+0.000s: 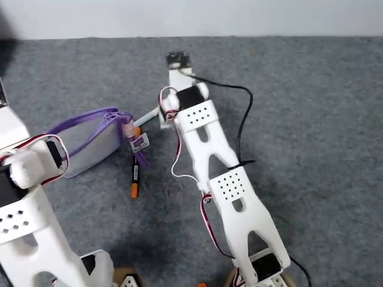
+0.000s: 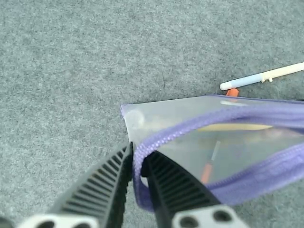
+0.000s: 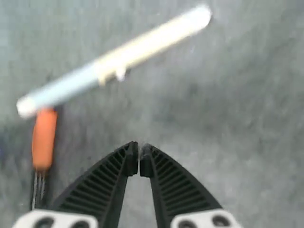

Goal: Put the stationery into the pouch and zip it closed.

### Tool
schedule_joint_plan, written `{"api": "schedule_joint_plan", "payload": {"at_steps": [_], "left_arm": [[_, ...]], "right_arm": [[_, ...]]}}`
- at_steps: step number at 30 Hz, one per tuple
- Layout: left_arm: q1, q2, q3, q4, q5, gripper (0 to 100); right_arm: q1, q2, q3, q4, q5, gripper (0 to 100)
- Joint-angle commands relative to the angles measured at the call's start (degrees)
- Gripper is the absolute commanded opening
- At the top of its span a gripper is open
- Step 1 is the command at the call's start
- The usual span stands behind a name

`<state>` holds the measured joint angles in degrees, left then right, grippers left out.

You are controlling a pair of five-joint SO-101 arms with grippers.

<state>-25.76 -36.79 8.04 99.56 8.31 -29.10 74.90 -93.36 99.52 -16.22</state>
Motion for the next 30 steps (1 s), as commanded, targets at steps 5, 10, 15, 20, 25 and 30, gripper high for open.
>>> {"api": "schedule_joint_plan", "payload": {"at_steps": [5,10,15,20,25,30], "left_arm": [[-2.2,-0.4,-0.3,0.7,0.4,1],[-9.6,-0.4,-0.4,0.8,0.3,1],[-12.0,-0.4,-0.4,0.8,0.2,1],[-11.9,-0.4,-0.4,0.8,0.2,1],[-11.9,-0.4,-0.4,0.8,0.1,1],[-11.4,-0.4,-0.4,0.8,0.1,1]], "right_arm": [[-8.9,-9.2,-1.0,3.0,-3.1,24.3],[-15.2,-9.4,-1.4,1.8,-6.9,22.0],[-17.5,-7.7,0.1,-3.6,-7.5,19.7],[-15.2,-3.2,4.6,-10.9,-7.2,19.1],[-12.4,0.0,6.7,-12.8,-7.2,8.4],[-10.9,0.7,7.1,-11.2,-6.5,5.5]]}}
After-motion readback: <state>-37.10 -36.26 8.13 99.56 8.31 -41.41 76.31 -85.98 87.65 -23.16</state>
